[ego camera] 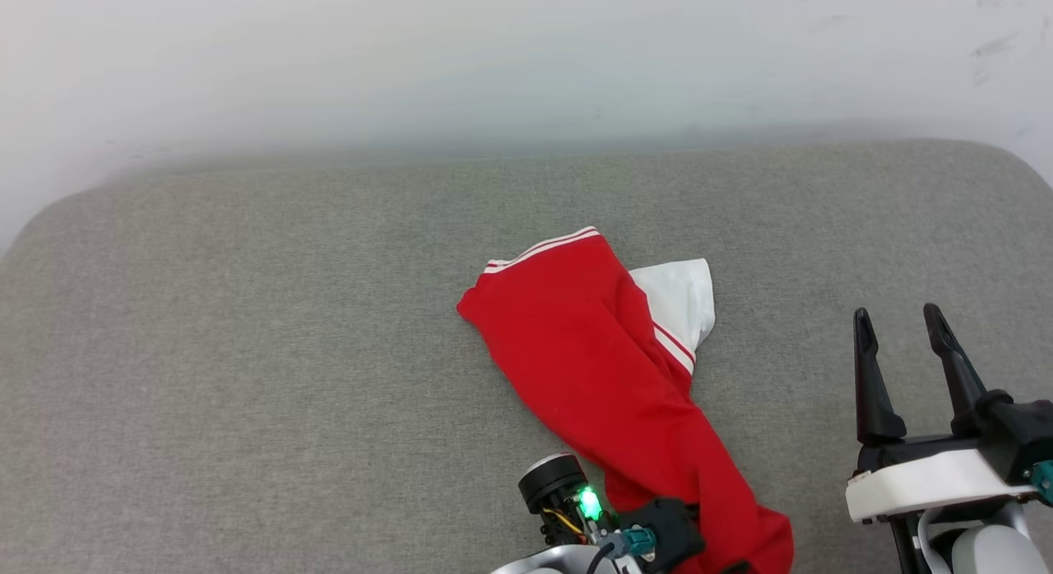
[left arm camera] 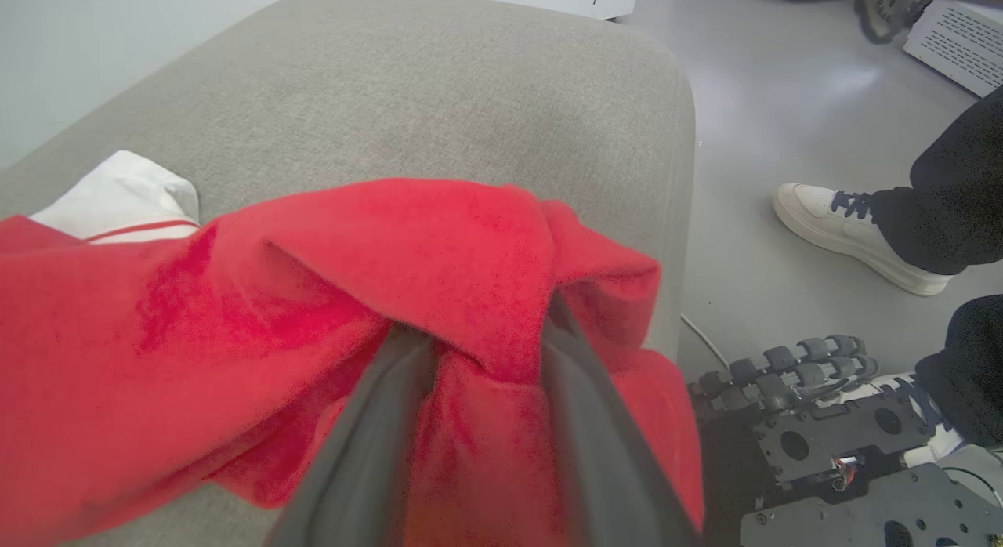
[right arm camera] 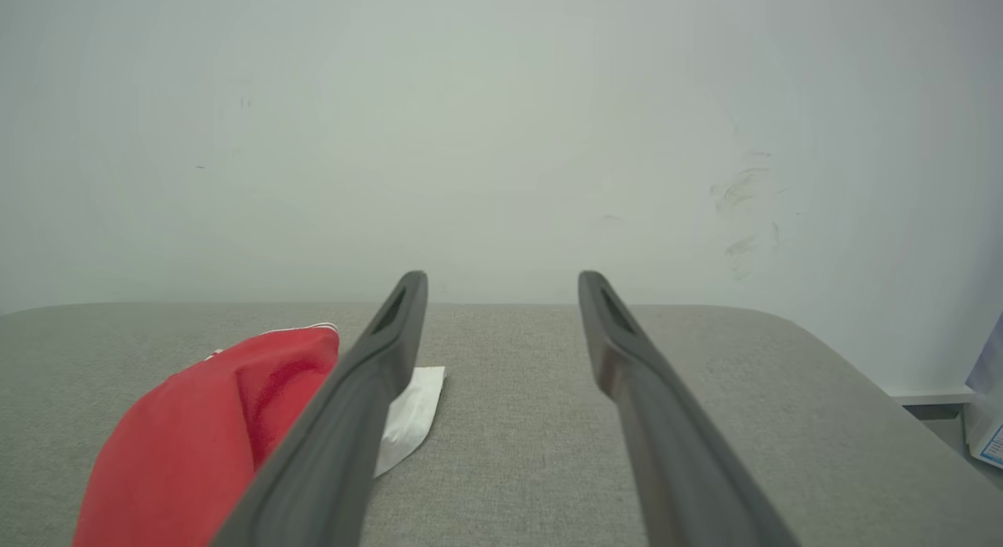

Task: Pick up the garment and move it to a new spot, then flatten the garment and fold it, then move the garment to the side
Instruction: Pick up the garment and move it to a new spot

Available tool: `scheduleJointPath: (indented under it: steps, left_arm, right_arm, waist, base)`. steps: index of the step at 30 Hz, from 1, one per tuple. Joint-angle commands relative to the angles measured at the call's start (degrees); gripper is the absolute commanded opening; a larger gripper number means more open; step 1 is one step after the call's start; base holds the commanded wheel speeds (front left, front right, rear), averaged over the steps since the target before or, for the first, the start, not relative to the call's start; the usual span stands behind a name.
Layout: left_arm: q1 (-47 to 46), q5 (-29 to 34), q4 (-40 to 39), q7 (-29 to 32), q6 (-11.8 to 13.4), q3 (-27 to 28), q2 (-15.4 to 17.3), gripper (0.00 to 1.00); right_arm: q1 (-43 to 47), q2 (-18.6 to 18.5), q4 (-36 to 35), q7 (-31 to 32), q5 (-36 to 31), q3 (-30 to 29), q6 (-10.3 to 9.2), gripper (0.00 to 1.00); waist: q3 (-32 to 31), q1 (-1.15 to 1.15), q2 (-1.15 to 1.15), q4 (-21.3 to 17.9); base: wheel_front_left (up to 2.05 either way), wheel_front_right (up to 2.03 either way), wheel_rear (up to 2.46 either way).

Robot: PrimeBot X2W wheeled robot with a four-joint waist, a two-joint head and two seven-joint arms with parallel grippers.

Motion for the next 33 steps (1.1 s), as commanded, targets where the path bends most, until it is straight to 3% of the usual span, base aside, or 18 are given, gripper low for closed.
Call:
scheduleJointPath:
  steps: [1, 7, 12, 18, 23, 27, 33]
  left_arm:
    - [0.7, -0.3, 0.9, -0.7, -0.2, -0.1, -0.2, 1.00]
    - [1.6, -2.0, 3.4, -6.4, 0.7, 2.9, 1.4, 1.00]
    - [1.6, -4.0, 1.6, -8.9, 3.0, 8.6, 5.4, 1.00]
    - [4.4, -7.2, -4.3, -9.8, 8.5, 19.9, 12.4, 1.00]
    - [13.8, -8.3, -13.5, -9.8, 12.7, 32.4, 15.7, 1.00]
    - [22.1, -6.7, -18.5, -9.7, 13.6, 39.8, 15.4, 1.00]
    - [30.6, -2.5, -21.7, -9.7, 12.4, 47.9, 11.2, 1.00]
  right_arm:
    - [0.8, -0.1, 0.2, -0.1, -0.3, -0.1, -0.04, 1.00]
    - [2.4, -0.1, 0.7, -0.1, 0.0, 0.0, -0.05, 1.00]
    - [3.2, -0.1, 0.6, -0.1, -0.6, 0.1, -0.04, 1.00]
    - [4.1, -0.1, 0.7, -0.1, -0.7, 0.7, -0.04, 1.00]
    - [5.5, -0.1, 0.2, -0.1, 0.1, 0.6, -0.04, 1.00]
    - [6.4, -0.1, 0.2, -0.1, 0.5, 0.7, -0.04, 1.00]
    - [7.0, -0.1, 0.5, -0.1, 0.9, 1.0, -0.04, 1.00]
  waist:
    - [-0.4, 0.00, 0.00, 0.5]
    - [-3.3, 0.00, 0.00, 2.9]
    - [-4.7, 0.00, 0.00, 5.2]
    - [-5.7, 0.00, 0.00, 6.9]
    - [-6.0, 0.00, 0.00, 7.6]
    - [-6.1, 0.00, 0.00, 8.0]
    - [-6.2, 0.00, 0.00, 8.4]
  base:
    - [0.00, 0.00, 0.00]
    - [0.00, 0.00, 0.00]
    - [0.00, 0.00, 0.00]
    - [0.00, 0.00, 0.00]
    - [0.00, 0.00, 0.00]
    - [0.00, 0.00, 0.00]
    - [0.00, 0.00, 0.00]
